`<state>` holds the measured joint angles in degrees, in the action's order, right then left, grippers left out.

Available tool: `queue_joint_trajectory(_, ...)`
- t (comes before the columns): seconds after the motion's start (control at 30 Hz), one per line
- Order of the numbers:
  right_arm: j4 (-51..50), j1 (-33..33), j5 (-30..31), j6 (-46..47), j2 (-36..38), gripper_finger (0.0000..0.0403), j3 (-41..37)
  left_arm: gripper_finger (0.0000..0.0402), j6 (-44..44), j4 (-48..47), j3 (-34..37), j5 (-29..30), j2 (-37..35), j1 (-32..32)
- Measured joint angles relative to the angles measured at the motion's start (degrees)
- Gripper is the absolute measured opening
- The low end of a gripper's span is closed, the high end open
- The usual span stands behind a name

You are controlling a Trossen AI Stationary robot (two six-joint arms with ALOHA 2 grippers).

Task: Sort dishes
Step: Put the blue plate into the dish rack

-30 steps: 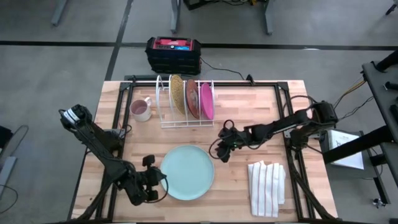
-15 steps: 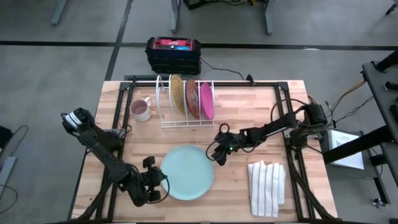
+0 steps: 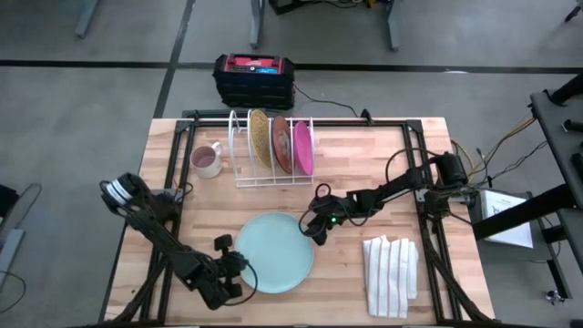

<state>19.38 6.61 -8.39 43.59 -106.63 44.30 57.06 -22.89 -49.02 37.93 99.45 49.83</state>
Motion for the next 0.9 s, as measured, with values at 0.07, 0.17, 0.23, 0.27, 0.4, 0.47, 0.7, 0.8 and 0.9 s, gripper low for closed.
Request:
queue_joint_trajectory(0.07, 0.0, 0.0, -0.4, 0.0, -0.1, 0.0201, 0.2, 0.0000, 0.4, 0.2, 0.0, 0.1, 0.8, -0.1)
queue_joint_trajectory(0.17, 0.1, 0.0, -0.5, -0.1, -0.1, 0.0200, 0.3, 0.0000, 0.8, 0.2, 0.1, 0.1, 2.4, -0.4)
queue_joint_trajectory(0.23, 0.6, 0.0, -0.5, -0.1, -0.1, 0.0200, 0.3, 0.0000, 1.2, 0.2, 0.1, 0.4, 3.2, -0.7)
queue_joint_trajectory(0.27, 0.8, 0.0, -0.6, -0.1, -0.2, 0.0200, 0.3, 0.0000, 1.5, 0.3, 0.1, 0.6, 3.5, -0.8)
queue_joint_trajectory(0.4, 1.1, 0.0, -0.6, 0.3, -0.3, 0.0201, 0.3, 0.0000, 2.7, 0.7, 0.2, 2.5, 4.6, -1.0)
queue_joint_trajectory(0.47, 1.2, 0.0, -0.7, 0.4, -0.3, 0.0201, 0.3, 0.0000, 3.4, 0.8, 0.2, 3.5, 5.0, -1.0)
queue_joint_trajectory(0.7, 5.8, -0.1, -1.5, 1.4, -0.4, 0.0200, 0.2, 0.0000, 3.5, 2.3, 0.3, 5.7, 6.2, -1.3)
queue_joint_trajectory(0.8, 8.1, -0.2, -2.2, 1.5, -0.4, 0.0199, 0.2, 0.0000, 3.5, 2.5, 0.3, 6.2, 6.4, -1.4)
queue_joint_trajectory(0.9, 8.1, -0.1, -2.7, 1.2, -0.4, 0.0194, 0.2, 0.0000, 3.5, 2.6, 0.4, 7.3, 6.5, -1.5)
